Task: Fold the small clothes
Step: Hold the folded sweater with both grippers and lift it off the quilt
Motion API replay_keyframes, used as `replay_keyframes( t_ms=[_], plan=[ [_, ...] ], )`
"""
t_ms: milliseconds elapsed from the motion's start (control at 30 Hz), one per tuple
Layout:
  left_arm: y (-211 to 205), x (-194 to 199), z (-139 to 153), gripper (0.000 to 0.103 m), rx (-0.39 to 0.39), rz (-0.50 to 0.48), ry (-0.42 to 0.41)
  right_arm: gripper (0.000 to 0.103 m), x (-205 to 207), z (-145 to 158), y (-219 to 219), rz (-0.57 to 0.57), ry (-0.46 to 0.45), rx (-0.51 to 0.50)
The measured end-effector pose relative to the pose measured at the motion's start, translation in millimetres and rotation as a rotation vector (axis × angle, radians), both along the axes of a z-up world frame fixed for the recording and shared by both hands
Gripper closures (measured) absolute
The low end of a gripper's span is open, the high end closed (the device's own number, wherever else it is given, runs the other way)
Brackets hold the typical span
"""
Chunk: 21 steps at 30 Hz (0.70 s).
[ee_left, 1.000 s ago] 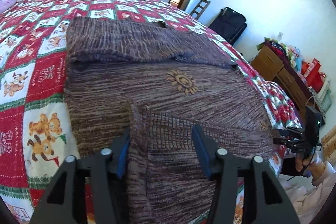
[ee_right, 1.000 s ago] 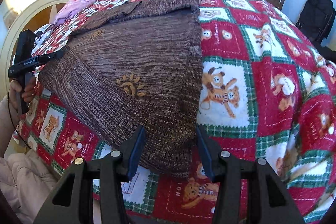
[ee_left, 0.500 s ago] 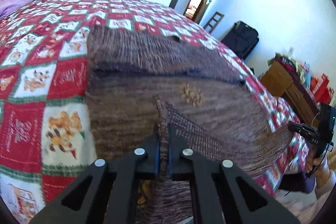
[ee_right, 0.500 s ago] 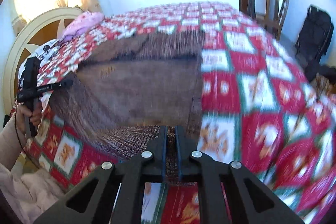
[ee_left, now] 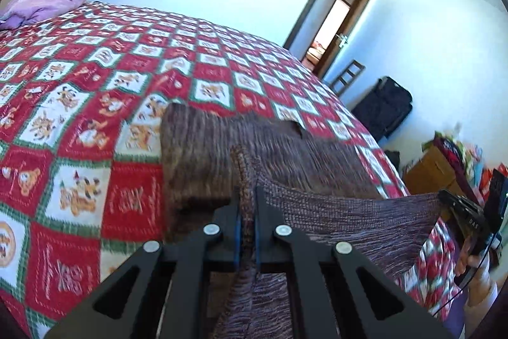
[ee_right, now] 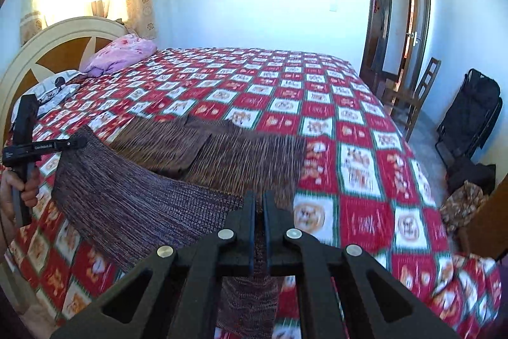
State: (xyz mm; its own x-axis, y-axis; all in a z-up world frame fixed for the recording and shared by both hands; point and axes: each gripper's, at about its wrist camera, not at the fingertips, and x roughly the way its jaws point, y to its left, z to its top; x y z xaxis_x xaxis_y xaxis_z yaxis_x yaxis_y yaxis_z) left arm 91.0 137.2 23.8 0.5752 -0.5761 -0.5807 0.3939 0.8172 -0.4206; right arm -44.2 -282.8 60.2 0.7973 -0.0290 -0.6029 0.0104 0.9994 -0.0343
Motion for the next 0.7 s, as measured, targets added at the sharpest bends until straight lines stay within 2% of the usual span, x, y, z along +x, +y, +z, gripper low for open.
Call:
replay_keyframes(
  t_ms=[300, 500, 700],
  plan=[
    [5.7, 47.4, 3.1, 0.099, -0.040, 0.094, 0.007, 0.100, 61.6, 9.1, -8.4, -0.006, -0.015, -0.061],
    [-2.6, 70.7, -7.3, 0.099, 0.066, 0.077, 0.015, 0.100, 107.8, -2.7, -8.0, 0.007, 0.023, -0.107],
    [-9.9, 74.8, -34.9, 0.094, 0.144, -0.010, 0.069, 0.100, 109.7, -22.2, -4.2, 0.022, 0.050, -0.112]
  ],
)
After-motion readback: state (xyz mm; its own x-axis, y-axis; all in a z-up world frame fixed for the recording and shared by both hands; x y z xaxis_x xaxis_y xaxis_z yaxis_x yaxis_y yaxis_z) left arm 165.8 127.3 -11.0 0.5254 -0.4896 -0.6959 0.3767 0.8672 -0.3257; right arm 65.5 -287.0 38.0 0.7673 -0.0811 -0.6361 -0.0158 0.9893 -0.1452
